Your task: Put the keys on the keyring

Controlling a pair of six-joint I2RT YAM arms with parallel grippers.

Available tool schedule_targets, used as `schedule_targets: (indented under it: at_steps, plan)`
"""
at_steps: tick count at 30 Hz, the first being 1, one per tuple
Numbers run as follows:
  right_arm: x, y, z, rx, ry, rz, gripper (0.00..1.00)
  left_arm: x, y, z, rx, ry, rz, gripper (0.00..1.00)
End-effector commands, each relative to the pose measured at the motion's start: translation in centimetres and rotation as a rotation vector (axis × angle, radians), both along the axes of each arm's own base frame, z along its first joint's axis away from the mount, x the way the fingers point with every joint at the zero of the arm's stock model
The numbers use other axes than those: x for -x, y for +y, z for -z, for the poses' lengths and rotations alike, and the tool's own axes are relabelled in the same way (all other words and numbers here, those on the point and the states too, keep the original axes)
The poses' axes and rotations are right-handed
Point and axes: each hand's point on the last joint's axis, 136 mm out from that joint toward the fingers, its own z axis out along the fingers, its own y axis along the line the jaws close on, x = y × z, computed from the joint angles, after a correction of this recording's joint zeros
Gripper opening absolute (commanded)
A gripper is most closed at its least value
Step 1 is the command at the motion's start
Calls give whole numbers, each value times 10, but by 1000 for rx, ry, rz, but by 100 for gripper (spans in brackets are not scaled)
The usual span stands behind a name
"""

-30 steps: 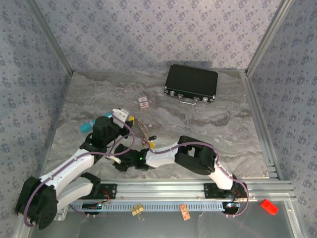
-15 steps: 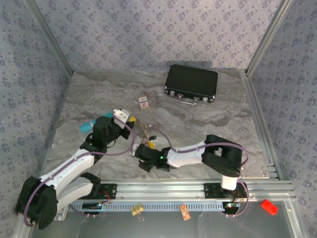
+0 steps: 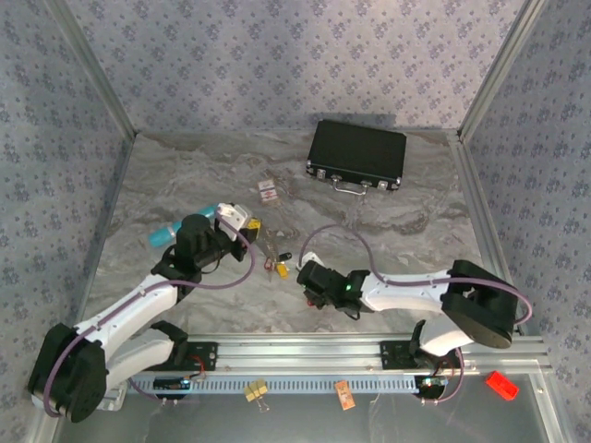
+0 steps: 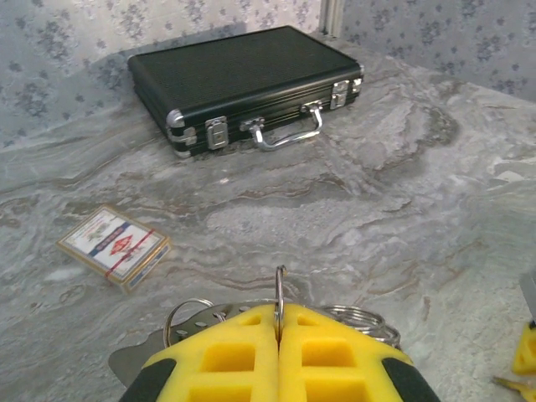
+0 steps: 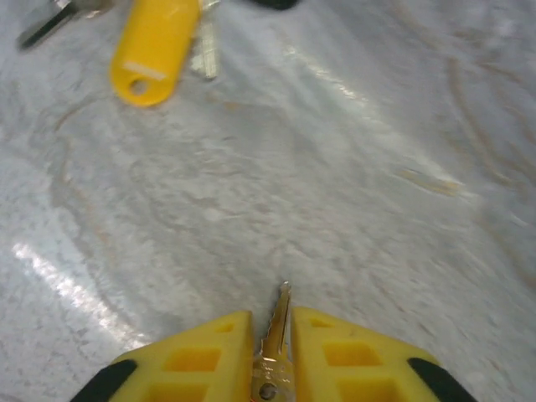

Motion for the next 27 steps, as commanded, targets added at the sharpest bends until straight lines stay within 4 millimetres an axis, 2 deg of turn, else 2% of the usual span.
schedule_targets:
  at_steps: [1, 3, 7, 11, 13, 18, 27]
  plan:
    - [-6, -12, -22, -51, -7, 131, 32, 7, -14, -15, 3, -33, 82, 0]
    - [-9, -19, -30, -111, 30, 248, 36, 11, -19, -14, -7, -35, 107, 0]
    - [0, -50, -26, -143, 191, 493, 37, 16, -26, -14, -10, -36, 141, 0]
    - [19, -66, -21, -170, 313, 547, 39, 21, -31, -15, -12, -36, 172, 0]
    - [25, -64, -16, -219, 393, 538, 39, 22, -33, -15, -12, -32, 184, 0]
    - [29, -42, -11, -356, 499, 445, 42, 26, -36, -11, -16, -19, 200, 0]
    - [29, -30, 4, -377, 572, 395, 40, 29, -39, -10, -27, -17, 216, 0]
